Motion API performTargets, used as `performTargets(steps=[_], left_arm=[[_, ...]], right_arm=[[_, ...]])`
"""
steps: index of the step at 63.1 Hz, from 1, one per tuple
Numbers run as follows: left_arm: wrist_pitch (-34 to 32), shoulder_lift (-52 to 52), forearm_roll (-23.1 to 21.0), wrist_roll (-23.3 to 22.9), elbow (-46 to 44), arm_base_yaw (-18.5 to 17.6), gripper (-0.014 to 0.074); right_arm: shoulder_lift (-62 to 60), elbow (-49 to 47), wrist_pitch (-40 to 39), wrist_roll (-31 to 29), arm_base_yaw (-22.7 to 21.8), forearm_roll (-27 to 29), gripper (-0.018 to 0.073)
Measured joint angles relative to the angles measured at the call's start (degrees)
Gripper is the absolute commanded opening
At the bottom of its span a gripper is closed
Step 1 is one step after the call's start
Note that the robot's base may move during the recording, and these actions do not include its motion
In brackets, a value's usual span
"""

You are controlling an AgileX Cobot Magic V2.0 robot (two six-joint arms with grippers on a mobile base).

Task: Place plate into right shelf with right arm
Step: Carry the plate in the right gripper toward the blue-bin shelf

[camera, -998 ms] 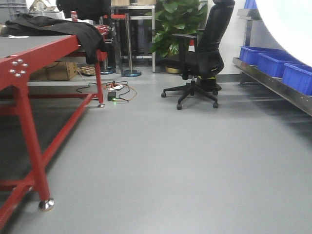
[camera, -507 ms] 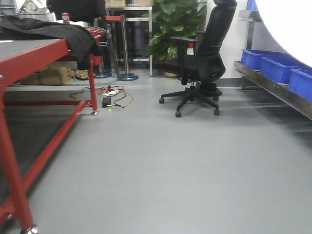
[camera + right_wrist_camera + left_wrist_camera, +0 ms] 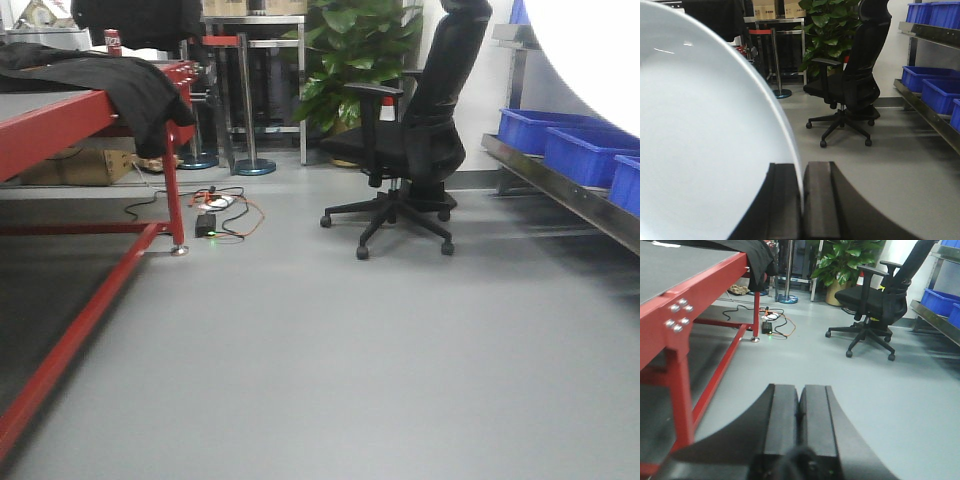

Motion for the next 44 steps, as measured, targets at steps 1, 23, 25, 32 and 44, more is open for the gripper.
performTargets(steps=[1,23,25,32,44], left_arm=[[0.00,0.00,0.00,0.00,0.00,0.00,-0.0128],[0.00,0.00,0.00,0.00,0.00,0.00,-0.0128],[0.00,0.00,0.00,0.00,0.00,0.00,-0.0128],[0.00,0.00,0.00,0.00,0.00,0.00,-0.0128],[0.00,0.00,0.00,0.00,0.00,0.00,-0.0128]], right_arm=[[0.00,0.00,0.00,0.00,0.00,0.00,0.0064],[0.00,0.00,0.00,0.00,0.00,0.00,0.0064],[0.00,0.00,0.00,0.00,0.00,0.00,0.0064],[0.00,0.00,0.00,0.00,0.00,0.00,0.0064],[0.00,0.00,0.00,0.00,0.00,0.00,0.0064]])
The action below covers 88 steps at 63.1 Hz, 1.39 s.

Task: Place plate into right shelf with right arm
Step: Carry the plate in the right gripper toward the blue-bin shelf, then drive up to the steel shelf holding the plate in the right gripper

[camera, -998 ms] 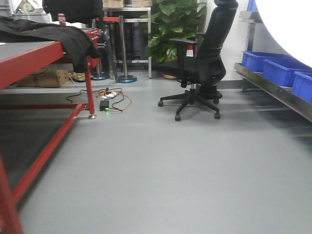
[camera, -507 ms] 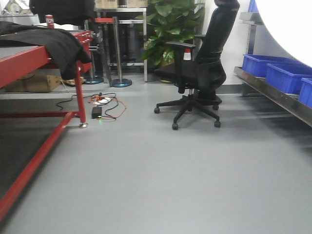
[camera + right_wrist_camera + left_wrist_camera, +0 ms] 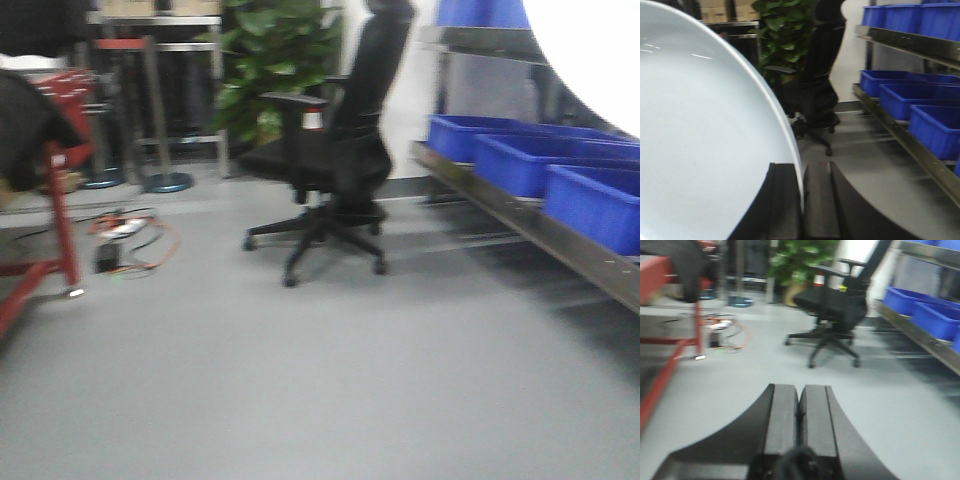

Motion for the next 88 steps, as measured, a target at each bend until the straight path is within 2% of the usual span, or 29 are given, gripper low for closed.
performTargets(steps=[88], left_arm=[[0.00,0.00,0.00,0.00,0.00,0.00,-0.0128]], right_arm=[[0.00,0.00,0.00,0.00,0.00,0.00,0.0064]])
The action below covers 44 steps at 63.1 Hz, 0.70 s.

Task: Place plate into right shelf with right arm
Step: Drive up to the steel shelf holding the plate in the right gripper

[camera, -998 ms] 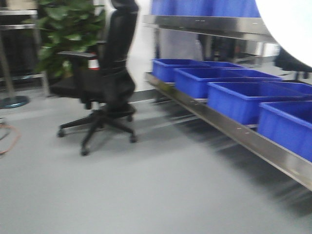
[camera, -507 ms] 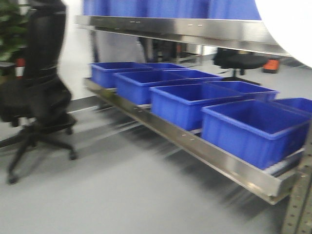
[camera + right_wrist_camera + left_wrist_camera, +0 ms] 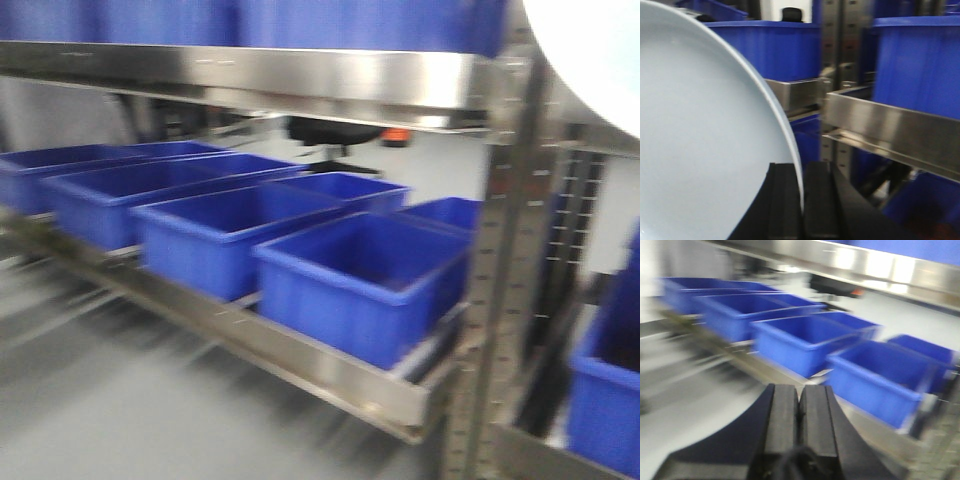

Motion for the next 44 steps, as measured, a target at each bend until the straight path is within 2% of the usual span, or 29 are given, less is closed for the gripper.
performTargets(steps=[44], left_arm=[[0.00,0.00,0.00,0.00,0.00,0.00,-0.0128]], right_arm=[[0.00,0.00,0.00,0.00,0.00,0.00,0.0064]])
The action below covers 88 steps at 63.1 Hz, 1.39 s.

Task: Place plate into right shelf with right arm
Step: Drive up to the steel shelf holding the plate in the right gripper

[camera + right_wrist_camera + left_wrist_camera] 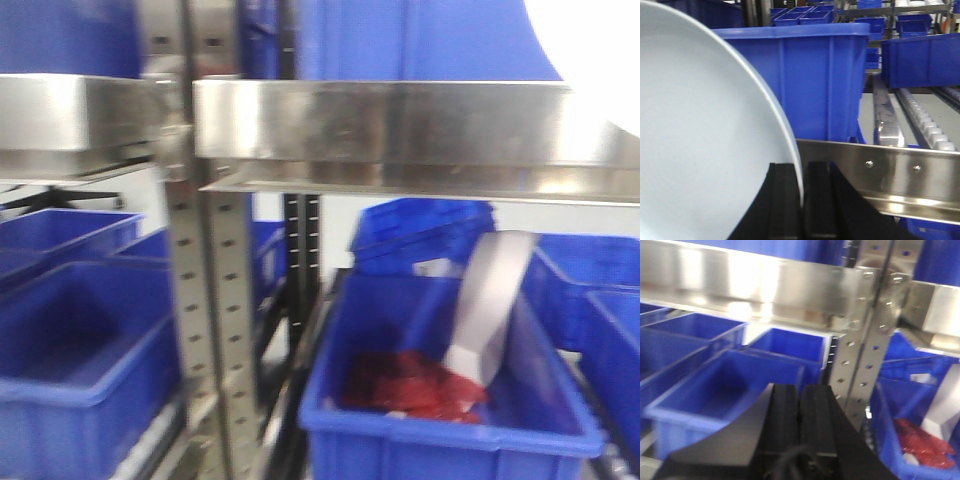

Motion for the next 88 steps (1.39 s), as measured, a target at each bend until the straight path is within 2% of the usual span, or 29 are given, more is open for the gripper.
performTargets(steps=[88], left_arm=[[0.00,0.00,0.00,0.00,0.00,0.00,-0.0128]], right_arm=[[0.00,0.00,0.00,0.00,0.00,0.43,0.0064]])
